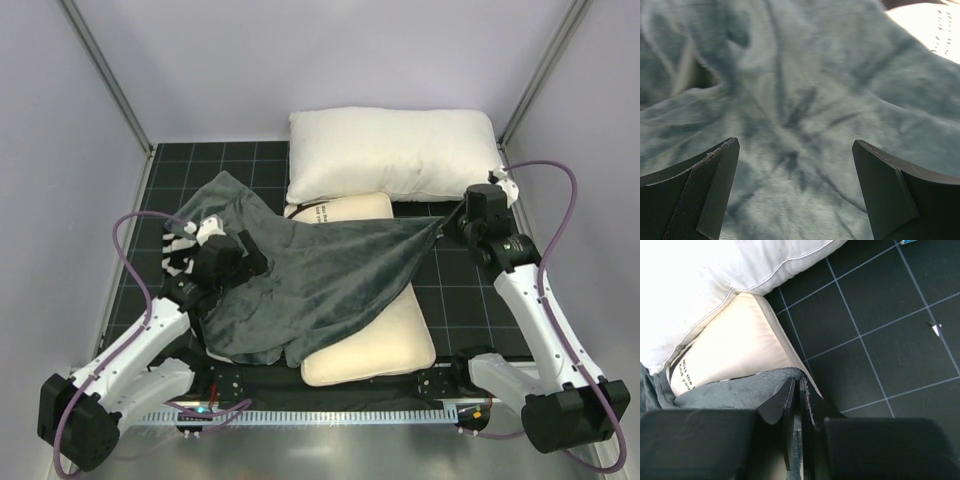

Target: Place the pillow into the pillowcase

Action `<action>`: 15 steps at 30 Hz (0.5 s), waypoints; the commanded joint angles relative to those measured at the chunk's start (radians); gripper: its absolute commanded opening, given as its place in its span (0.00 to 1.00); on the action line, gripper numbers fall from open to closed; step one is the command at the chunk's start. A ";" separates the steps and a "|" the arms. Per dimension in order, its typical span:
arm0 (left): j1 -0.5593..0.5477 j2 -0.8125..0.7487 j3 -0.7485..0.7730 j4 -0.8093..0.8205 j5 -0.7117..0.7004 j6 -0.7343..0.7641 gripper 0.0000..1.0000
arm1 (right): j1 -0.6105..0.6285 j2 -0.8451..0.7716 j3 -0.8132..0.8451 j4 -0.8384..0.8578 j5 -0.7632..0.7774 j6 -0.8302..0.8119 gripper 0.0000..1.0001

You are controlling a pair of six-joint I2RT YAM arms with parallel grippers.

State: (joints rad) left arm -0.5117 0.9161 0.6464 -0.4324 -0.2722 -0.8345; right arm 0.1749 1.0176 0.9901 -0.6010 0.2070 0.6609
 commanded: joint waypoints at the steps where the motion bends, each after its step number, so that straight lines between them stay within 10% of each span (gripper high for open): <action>1: 0.019 -0.037 -0.017 0.030 -0.100 -0.032 1.00 | -0.034 -0.039 0.033 0.015 0.061 0.017 0.14; 10: -0.005 0.022 -0.022 0.181 0.252 0.057 1.00 | -0.038 -0.007 -0.024 0.113 -0.233 -0.058 0.15; 15: -0.252 0.111 0.073 0.228 0.298 0.164 1.00 | -0.037 0.073 -0.056 0.222 -0.478 -0.070 0.14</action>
State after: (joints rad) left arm -0.6361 0.9970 0.6395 -0.3061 -0.0608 -0.7647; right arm 0.1413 1.0443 0.9455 -0.5037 -0.0685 0.6147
